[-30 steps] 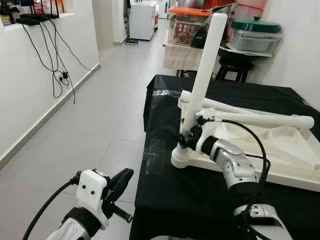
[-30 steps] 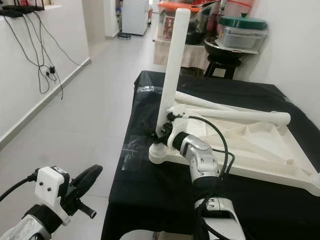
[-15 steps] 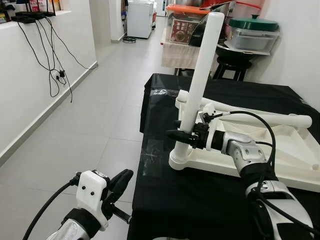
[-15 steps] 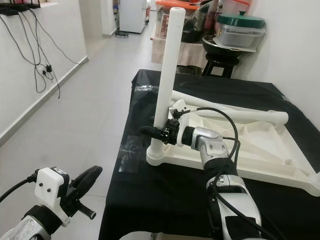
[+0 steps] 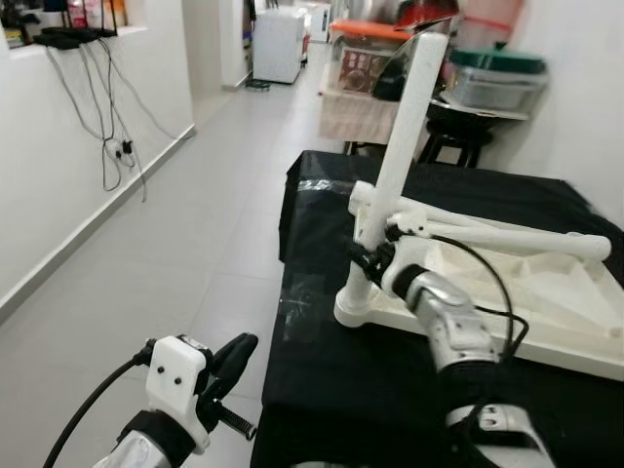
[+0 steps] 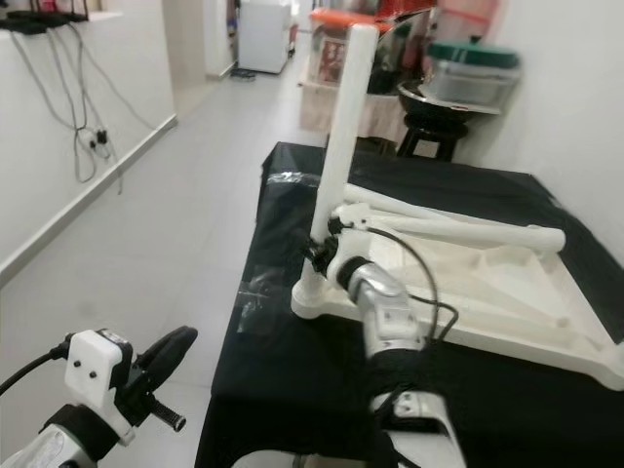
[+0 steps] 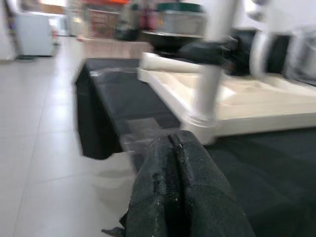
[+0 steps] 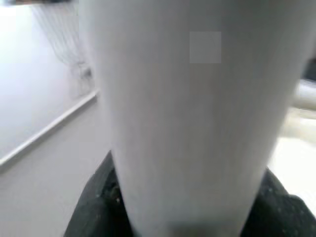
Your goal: Building children table
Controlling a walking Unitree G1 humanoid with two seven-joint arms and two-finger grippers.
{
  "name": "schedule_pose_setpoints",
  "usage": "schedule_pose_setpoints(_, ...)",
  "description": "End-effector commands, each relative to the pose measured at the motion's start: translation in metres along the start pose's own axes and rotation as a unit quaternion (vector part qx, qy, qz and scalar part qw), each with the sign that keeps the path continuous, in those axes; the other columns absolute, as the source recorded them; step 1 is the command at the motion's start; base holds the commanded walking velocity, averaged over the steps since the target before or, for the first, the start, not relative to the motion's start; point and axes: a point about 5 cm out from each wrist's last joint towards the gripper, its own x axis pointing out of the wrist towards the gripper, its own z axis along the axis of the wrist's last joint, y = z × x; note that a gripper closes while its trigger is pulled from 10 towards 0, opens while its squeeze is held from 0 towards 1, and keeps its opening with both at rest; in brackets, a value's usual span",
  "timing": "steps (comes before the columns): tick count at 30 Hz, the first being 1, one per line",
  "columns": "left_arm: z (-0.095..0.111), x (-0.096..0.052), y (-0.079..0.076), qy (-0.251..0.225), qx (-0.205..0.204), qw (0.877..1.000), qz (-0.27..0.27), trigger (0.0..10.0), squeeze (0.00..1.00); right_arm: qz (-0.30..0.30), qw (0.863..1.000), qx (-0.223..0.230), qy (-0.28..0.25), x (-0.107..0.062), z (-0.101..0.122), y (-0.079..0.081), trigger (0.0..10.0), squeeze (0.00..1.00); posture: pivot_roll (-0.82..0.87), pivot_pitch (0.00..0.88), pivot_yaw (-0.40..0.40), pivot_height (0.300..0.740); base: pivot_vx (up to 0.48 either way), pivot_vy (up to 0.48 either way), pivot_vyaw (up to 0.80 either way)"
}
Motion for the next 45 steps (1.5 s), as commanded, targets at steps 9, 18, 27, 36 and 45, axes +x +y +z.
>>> schedule_pose_setpoints(9, 0.001, 0.005, -0.001, -0.003, 0.001, 1.0, -0.004, 10.0, 0.0, -0.055, 0.998, -0.014, 0.012, -0.014, -0.013, -0.002, 0.0, 0.0, 0.04, 0.003, -0.116, 0.74, 0.0, 0.0, 0.0)
schedule_pose_setpoints(18, 0.002, 0.007, 0.001, -0.004, 0.0, 1.0, -0.004, 10.0, 0.0, 0.024, 0.999, -0.022, 0.018, -0.008, 0.005, 0.004, 10.0, 1.0, 0.04, 0.0, -0.11, 0.74, 0.0, 0.0, 0.0)
schedule_pose_setpoints(27, 0.0, 0.009, 0.001, -0.005, 0.001, 1.0, -0.004, 10.0, 0.0, 0.3, 0.949, -0.099, 0.012, 0.009, 0.02, 0.004, 10.0, 0.0, 0.05, 0.0, -0.115, 0.74, 0.0, 0.0, 0.0)
schedule_pose_setpoints(36, -0.001, 0.009, 0.0, -0.002, 0.0, 1.0, -0.004, 10.0, 0.0, 0.451, 0.887, -0.083, 0.061, 0.018, 0.026, -0.001, 7.3, 0.0, 0.06, 0.0, -0.115, 0.74, 0.0, 0.0, 0.0)
schedule_pose_setpoints(45, -0.003, 0.008, -0.001, 0.0, -0.001, 1.0, -0.005, 10.0, 0.0, 0.466, 0.881, -0.043, 0.066, 0.026, 0.032, -0.009, 0.0, 0.0, 0.06, 0.0, -0.111, 0.74, 0.0, 0.0, 0.0)
